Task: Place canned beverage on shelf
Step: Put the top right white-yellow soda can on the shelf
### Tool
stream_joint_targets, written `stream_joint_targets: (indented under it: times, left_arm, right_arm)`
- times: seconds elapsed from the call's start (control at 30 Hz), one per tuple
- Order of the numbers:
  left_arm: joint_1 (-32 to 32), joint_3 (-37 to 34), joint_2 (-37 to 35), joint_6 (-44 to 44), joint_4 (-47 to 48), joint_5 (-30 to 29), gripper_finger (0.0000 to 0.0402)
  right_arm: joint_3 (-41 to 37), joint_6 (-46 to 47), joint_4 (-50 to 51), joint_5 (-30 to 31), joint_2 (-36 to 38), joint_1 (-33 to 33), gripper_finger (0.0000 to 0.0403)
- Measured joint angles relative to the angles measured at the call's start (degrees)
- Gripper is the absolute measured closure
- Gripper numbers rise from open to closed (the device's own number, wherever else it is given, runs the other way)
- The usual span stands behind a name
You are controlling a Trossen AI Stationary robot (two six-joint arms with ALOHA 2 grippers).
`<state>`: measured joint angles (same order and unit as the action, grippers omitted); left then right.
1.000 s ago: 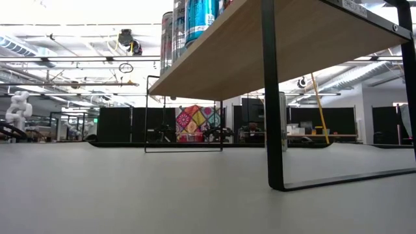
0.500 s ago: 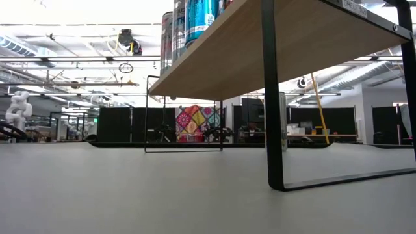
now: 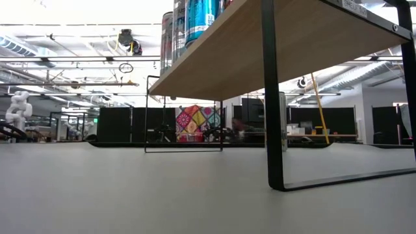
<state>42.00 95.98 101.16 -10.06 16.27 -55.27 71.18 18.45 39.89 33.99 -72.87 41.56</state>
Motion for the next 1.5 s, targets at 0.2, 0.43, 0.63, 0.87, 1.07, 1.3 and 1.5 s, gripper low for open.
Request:
stream_joint_targets:
  times: [0.2,0.43,0.63,0.87,1.07,1.3,1.5]
  left_arm:
    - [0.0,0.0,0.0,0.3,2.0,-1.6,0.0022]
    - [-0.9,0.0,0.0,0.0,3.4,-3.1,0.0022]
    - [-2.0,0.0,0.0,0.0,3.6,-3.1,0.0022]
    - [-3.2,0.0,0.0,-0.2,3.7,-2.2,0.0022]
    - [-3.3,0.0,0.0,-1.5,3.8,-2.0,0.0022]
    - [-3.1,0.0,0.0,-1.7,3.8,-2.0,0.0022]
    - [-3.3,0.0,0.0,-1.6,4.0,-2.0,0.0022]
  right_arm:
    - [7.1,3.6,16.6,0.6,1.1,-0.6,0.0269]
    - [8.8,5.2,28.5,4.3,3.6,-2.7,0.0269]
    - [8.7,3.8,33.4,5.6,6.5,-8.3,0.0282]
    - [3.4,-11.5,22.6,4.4,13.7,-18.8,0.0308]
    - [-5.4,-22.8,7.8,-7.4,21.0,-30.3,0.0319]
    - [-13.5,-29.5,-0.6,-21.6,22.9,-44.3,0.0319]
    - [-17.0,-33.7,-5.5,-28.6,22.6,-54.1,0.0319]
